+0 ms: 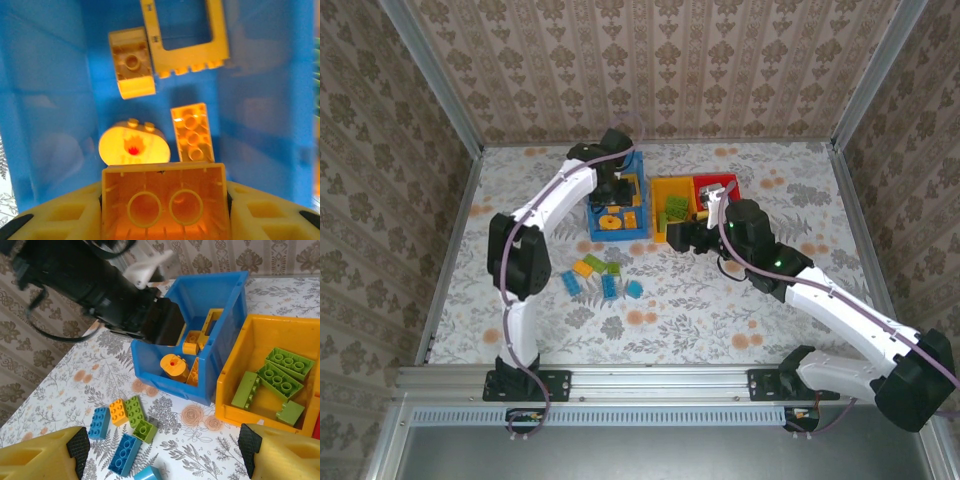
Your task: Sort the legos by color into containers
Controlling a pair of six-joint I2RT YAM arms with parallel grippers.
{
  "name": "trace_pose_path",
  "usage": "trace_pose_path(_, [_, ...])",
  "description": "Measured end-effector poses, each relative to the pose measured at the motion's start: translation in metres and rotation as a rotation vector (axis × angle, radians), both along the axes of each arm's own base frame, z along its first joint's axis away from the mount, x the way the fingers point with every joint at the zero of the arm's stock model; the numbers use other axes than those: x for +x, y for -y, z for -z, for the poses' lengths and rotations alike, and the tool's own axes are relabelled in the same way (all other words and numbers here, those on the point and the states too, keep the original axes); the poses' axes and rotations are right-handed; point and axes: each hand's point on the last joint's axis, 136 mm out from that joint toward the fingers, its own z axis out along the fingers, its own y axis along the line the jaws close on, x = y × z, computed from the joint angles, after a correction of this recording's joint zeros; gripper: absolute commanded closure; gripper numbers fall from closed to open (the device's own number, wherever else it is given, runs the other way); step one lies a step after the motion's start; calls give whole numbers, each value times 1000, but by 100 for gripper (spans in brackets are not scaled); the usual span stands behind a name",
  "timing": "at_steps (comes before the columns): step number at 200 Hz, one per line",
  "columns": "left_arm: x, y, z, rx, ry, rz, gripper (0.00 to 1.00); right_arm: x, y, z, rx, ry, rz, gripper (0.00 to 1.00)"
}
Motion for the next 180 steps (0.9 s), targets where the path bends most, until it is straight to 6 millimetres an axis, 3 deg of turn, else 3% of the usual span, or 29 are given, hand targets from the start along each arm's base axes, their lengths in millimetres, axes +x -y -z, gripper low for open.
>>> trace_pose_path(19, [15,-4,8,12,2,-22,60,0,0,0,8,-7,4,19])
trace_pose_path(75, [68,1,5,25,107,-81,65,6,1,4,27,-27,25,19])
trace_pose_path(137, [89,-2,41,59,113,-190,65,24,-5,15,58,-50,21,19])
trace_pose_path(180, [100,2,48,34,133,-244,56,29,-1,13,83,-55,27,19])
